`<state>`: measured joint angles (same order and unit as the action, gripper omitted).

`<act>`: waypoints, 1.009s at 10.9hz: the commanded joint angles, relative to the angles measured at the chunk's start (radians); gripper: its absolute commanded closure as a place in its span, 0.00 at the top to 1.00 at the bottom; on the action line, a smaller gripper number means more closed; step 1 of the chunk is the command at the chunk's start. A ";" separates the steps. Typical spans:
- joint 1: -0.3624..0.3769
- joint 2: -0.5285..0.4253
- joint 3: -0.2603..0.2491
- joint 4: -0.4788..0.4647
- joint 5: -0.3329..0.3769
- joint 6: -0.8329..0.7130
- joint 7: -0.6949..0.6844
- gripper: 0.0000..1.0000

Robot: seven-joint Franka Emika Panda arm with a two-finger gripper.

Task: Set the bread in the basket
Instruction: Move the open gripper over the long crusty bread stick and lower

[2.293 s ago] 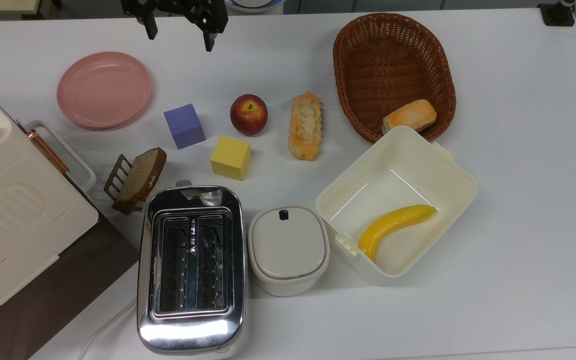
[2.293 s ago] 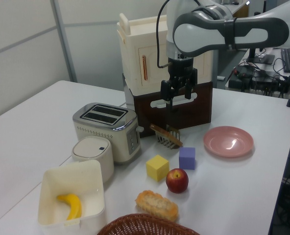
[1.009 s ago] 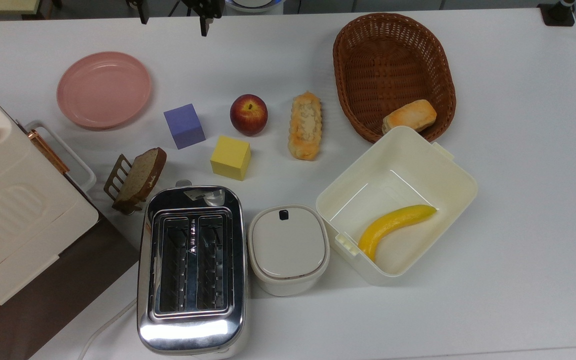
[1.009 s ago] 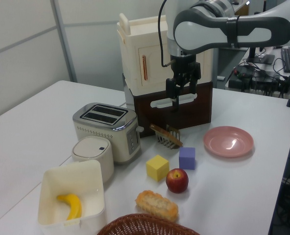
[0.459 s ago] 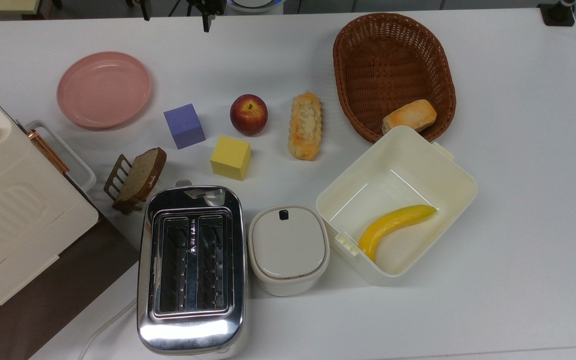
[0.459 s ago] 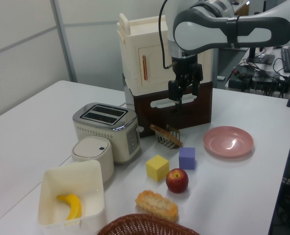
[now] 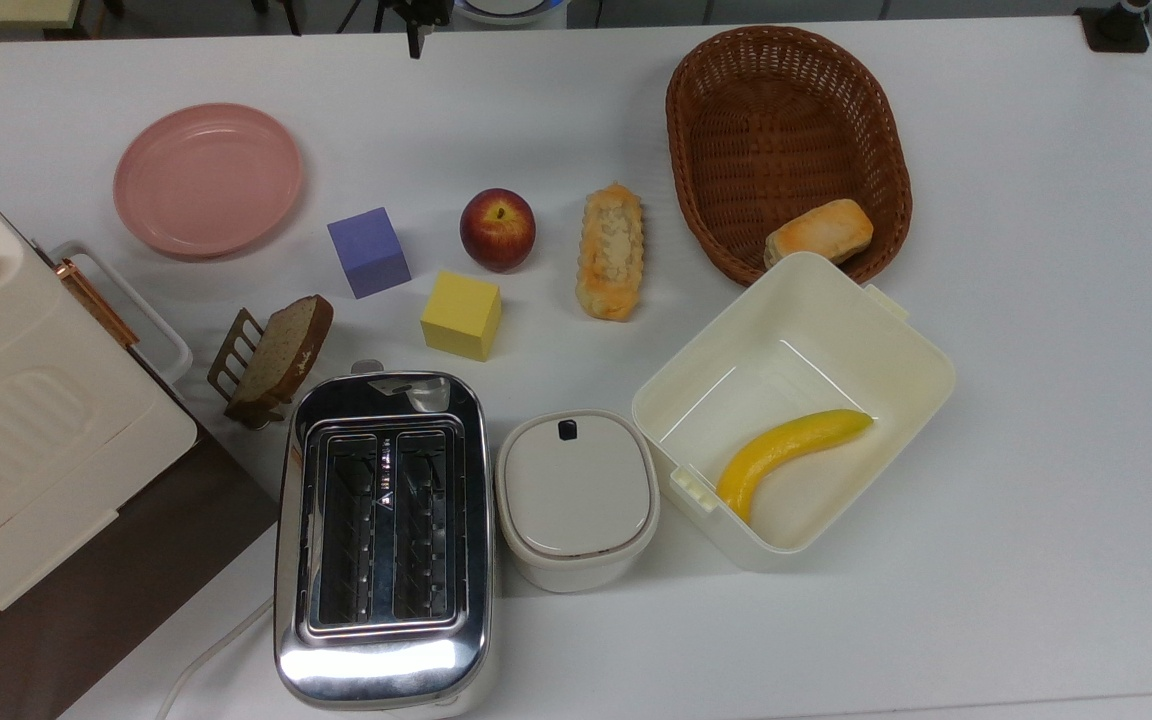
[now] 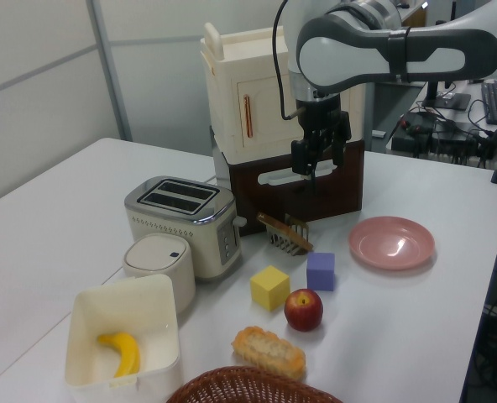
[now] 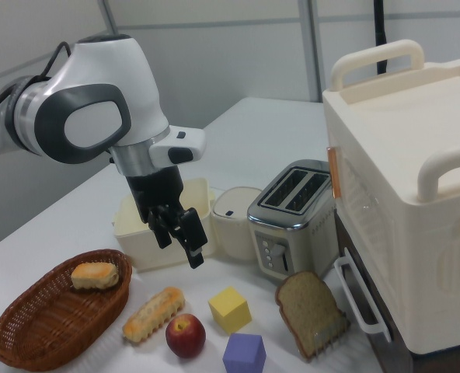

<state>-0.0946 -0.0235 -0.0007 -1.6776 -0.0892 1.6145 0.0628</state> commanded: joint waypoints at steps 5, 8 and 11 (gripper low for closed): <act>0.035 -0.041 -0.012 -0.117 0.134 -0.021 0.378 1.00; -0.026 -0.180 0.149 -0.352 0.132 0.138 0.468 1.00; -0.016 -0.265 0.198 -0.536 0.123 0.351 0.509 1.00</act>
<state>-0.0999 -0.1659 0.1709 -2.0293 0.0303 1.8114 0.5266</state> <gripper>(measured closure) 0.000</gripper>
